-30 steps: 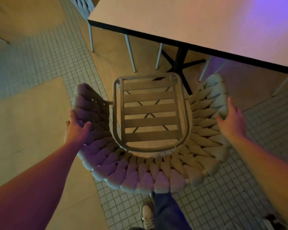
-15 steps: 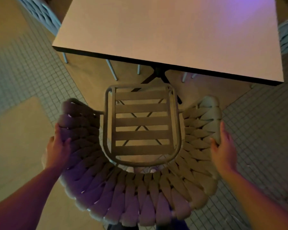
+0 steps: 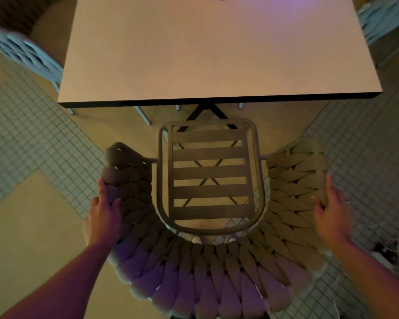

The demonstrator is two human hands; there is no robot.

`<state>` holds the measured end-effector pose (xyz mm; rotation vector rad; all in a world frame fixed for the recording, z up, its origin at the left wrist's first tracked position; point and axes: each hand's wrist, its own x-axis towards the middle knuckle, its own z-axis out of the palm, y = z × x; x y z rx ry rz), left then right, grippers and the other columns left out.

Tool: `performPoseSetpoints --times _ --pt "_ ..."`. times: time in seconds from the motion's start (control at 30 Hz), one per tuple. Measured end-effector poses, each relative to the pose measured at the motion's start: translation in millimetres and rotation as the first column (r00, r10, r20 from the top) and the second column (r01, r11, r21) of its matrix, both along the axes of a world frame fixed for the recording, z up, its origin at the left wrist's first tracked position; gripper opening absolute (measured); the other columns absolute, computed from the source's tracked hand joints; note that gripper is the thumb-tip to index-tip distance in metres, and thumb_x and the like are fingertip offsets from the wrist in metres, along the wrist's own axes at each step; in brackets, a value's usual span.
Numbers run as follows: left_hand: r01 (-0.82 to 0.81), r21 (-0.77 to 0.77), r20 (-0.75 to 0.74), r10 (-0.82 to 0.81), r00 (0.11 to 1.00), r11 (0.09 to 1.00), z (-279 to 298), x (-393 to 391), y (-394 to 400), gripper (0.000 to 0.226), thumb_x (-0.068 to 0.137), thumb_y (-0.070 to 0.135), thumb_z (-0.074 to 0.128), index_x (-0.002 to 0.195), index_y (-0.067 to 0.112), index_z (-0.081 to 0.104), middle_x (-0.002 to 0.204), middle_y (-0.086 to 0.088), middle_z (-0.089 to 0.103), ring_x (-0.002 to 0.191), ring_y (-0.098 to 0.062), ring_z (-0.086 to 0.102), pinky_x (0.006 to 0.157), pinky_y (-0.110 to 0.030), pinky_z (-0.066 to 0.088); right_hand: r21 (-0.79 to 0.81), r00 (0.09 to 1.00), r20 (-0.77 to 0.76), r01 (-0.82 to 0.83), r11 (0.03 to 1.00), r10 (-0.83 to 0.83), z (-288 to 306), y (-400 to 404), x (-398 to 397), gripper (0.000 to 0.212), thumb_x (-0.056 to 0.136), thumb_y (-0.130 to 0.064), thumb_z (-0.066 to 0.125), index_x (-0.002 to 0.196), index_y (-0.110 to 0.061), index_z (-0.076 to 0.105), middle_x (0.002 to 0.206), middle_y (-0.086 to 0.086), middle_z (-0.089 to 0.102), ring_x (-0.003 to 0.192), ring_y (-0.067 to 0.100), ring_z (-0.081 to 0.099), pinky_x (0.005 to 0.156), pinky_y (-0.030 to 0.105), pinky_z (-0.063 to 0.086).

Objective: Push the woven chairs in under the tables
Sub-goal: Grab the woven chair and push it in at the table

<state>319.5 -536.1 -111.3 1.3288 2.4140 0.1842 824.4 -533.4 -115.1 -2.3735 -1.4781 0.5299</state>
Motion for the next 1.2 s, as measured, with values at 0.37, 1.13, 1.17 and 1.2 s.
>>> performPoseSetpoints --times 0.37,1.13,1.17,1.2 --pt "0.022 -0.003 0.017 -0.022 1.000 1.000 -0.1 3.1 -6.6 0.070 0.093 0.030 0.051 0.151 0.032 0.012 0.112 -0.029 0.057 0.096 -0.051 0.058 0.076 -0.055 0.046 0.012 0.999 -0.033 0.032 0.999 -0.031 6.6 -18.5 4.5 0.073 0.090 -0.011 0.058 0.151 -0.024 0.021 0.128 0.022 0.049 0.101 0.041 0.056 0.076 0.050 0.051" --pt "0.009 0.007 0.016 -0.009 1.000 1.000 -1.9 21.7 -3.6 0.071 0.092 0.030 0.053 0.151 0.032 0.014 0.107 -0.028 0.059 0.093 -0.049 0.059 0.074 -0.053 0.046 0.031 1.000 0.031 0.005 1.000 -0.006 1.9 -14.2 26.3 0.073 0.090 -0.016 0.059 0.151 -0.024 0.020 0.125 0.019 0.053 0.096 0.039 0.058 0.068 0.044 0.049" --pt "0.000 0.010 0.020 0.000 1.000 1.000 -1.8 21.6 -6.1 0.071 0.092 0.029 0.053 0.151 0.032 0.015 0.109 -0.028 0.059 0.094 -0.050 0.059 0.075 -0.054 0.046 0.033 1.000 0.026 0.002 0.999 -0.002 2.5 -13.9 25.7 0.072 0.090 -0.016 0.059 0.151 -0.024 0.021 0.126 0.019 0.052 0.097 0.039 0.058 0.067 0.044 0.049" --pt "-0.009 0.011 0.026 0.009 1.000 1.000 -2.1 21.0 -9.2 0.071 0.092 0.029 0.054 0.151 0.032 0.015 0.111 -0.028 0.059 0.096 -0.050 0.058 0.077 -0.054 0.046 0.035 1.000 0.019 -0.002 0.999 0.001 2.8 -13.9 24.9 0.072 0.090 -0.015 0.059 0.151 -0.023 0.021 0.128 0.020 0.050 0.097 0.039 0.059 0.067 0.044 0.049"
